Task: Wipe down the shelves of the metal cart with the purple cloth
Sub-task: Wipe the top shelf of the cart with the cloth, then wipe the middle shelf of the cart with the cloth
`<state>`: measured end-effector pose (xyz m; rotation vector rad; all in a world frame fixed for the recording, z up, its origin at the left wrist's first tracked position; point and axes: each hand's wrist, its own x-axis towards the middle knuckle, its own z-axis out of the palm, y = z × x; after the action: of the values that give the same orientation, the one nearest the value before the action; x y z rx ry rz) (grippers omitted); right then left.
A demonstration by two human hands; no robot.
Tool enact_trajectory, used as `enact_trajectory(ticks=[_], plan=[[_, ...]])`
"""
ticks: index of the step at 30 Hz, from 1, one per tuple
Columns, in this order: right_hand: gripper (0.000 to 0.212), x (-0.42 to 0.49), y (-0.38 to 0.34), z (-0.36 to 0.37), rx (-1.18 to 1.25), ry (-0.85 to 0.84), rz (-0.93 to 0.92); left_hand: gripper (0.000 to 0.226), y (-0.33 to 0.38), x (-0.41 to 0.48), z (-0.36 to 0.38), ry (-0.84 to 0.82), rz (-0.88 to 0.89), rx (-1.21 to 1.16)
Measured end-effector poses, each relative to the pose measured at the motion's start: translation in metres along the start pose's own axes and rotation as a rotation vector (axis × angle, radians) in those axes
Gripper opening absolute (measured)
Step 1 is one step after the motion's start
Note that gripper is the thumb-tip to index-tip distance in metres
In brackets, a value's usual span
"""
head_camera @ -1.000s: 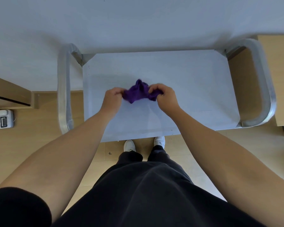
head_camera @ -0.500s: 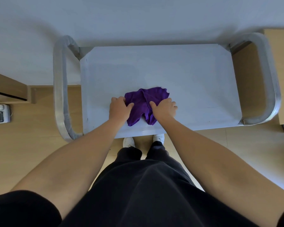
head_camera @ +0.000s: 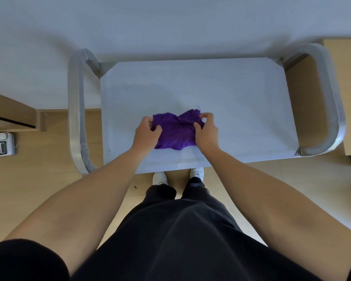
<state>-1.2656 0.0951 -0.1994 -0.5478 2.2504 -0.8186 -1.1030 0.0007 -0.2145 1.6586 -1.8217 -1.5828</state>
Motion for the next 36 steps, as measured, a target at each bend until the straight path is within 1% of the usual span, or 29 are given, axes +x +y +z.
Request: enact_trajectory(ticks=[1, 3, 5, 7, 8, 10, 12, 14, 16, 18, 20, 24, 26, 31, 36], plan=[[0.029, -0.002, 0.006, 0.003, -0.078, 0.016, -0.007, 0.011, -0.006, -0.003, 0.003, -0.022, -0.031, 0.010], [0.039, -0.004, 0.011, 0.010, -0.307, 0.096, -0.072, 0.014, -0.013, -0.008, 0.007, 0.008, -0.052, 0.004], [0.043, -0.009, 0.005, 0.016, -0.448, 0.153, -0.216, 0.015, -0.015, -0.010, 0.005, 0.071, -0.043, -0.002], [0.050, -0.012, -0.001, 0.025, -0.536, 0.069, -0.342, 0.015, -0.017, -0.009, 0.000, 0.139, -0.041, 0.009], [0.058, -0.014, -0.002, 0.032, -0.589, 0.001, -0.355, 0.016, -0.019, -0.008, -0.004, 0.169, -0.047, 0.023], [0.072, -0.015, 0.002, 0.045, -0.715, -0.102, -0.312, 0.016, -0.025, -0.010, -0.012, 0.203, -0.066, 0.046], [0.069, -0.013, 0.006, 0.053, -0.821, -0.111, -0.285, 0.016, -0.033, -0.013, -0.018, 0.196, -0.085, 0.056], [0.055, -0.012, 0.007, 0.056, -0.874, -0.068, -0.331, 0.015, -0.043, -0.016, -0.021, 0.173, -0.097, 0.043], [0.041, -0.012, 0.007, 0.058, -0.903, -0.060, -0.410, 0.015, -0.051, -0.020, -0.021, 0.157, -0.104, 0.040], [0.035, -0.014, 0.010, 0.059, -0.878, -0.099, -0.426, 0.015, -0.053, -0.023, -0.020, 0.147, -0.095, 0.041], [0.036, -0.017, 0.012, 0.057, -0.791, -0.159, -0.382, 0.013, -0.052, -0.027, -0.019, 0.134, -0.071, 0.031], [0.034, -0.036, 0.016, 0.041, -0.472, -0.211, -0.308, 0.011, -0.051, -0.037, -0.019, 0.114, -0.029, 0.045], [0.032, -0.050, 0.018, 0.032, -0.364, -0.220, -0.299, 0.011, -0.052, -0.047, -0.017, 0.117, -0.011, 0.050], [0.028, -0.091, 0.037, 0.020, -0.265, -0.287, -0.331, 0.015, -0.064, -0.093, -0.006, 0.101, 0.044, 0.131], [0.028, -0.134, 0.088, 0.016, -0.251, -0.371, -0.332, 0.014, -0.106, -0.155, 0.005, 0.066, 0.030, 0.262]])
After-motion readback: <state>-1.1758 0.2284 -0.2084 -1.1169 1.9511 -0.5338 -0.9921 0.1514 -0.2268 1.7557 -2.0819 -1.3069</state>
